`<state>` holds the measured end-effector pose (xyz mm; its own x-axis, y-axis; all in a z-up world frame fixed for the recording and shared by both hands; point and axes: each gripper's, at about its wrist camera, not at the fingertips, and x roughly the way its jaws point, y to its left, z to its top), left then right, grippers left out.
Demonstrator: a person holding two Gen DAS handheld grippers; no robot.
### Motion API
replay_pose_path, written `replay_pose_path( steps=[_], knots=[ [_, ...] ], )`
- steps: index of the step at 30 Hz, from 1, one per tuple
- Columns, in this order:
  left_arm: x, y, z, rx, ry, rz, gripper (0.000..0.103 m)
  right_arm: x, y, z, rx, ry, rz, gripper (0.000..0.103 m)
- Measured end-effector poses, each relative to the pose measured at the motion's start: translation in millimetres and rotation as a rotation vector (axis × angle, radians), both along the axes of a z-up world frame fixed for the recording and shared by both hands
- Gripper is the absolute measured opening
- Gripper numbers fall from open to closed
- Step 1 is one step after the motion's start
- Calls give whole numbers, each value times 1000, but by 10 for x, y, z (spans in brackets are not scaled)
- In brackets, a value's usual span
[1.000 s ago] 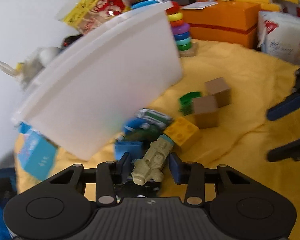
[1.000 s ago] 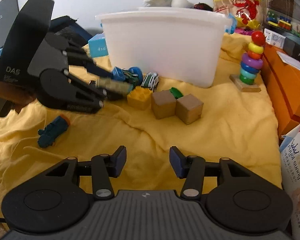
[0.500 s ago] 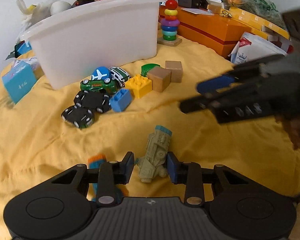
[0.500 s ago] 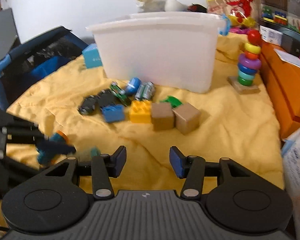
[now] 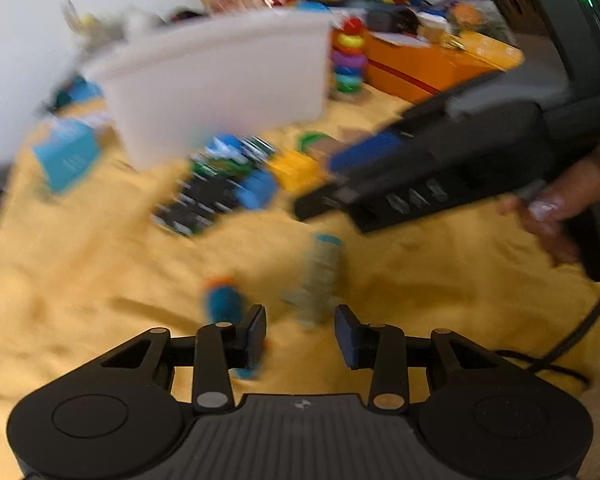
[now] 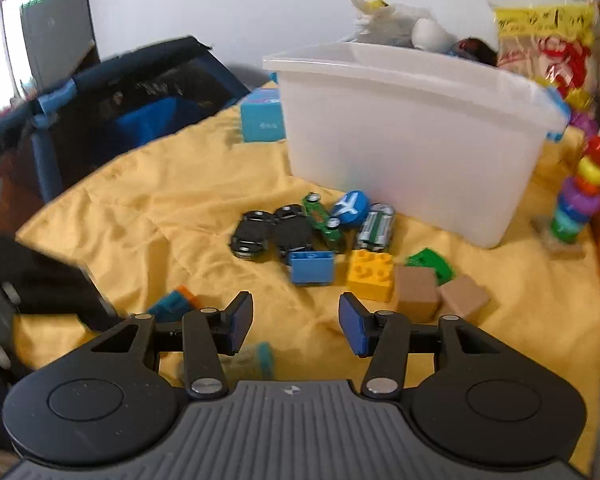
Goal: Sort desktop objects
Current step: 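Grasp the teal figure with the left gripper while the right grasps the beige figure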
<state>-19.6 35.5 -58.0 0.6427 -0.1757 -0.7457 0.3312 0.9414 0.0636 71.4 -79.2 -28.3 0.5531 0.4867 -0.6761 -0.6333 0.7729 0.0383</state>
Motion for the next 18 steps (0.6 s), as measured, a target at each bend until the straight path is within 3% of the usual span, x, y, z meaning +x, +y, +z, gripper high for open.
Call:
replay_pose_path(
  steps=[4, 10, 14, 18],
  knots=[
    [39, 177, 109, -25, -20, 64, 46, 7, -65, -8, 11, 85, -61, 52],
    [265, 263, -94, -33, 85, 102, 42, -155, -55, -52, 94, 295, -118, 52],
    [286, 275, -148, -21, 94, 69, 32, -244, 148, -124, 33, 285, -119, 52],
    [262, 424, -132, -10, 93, 55, 32, -293, 251, -126, 13, 250, -179, 52]
  ],
)
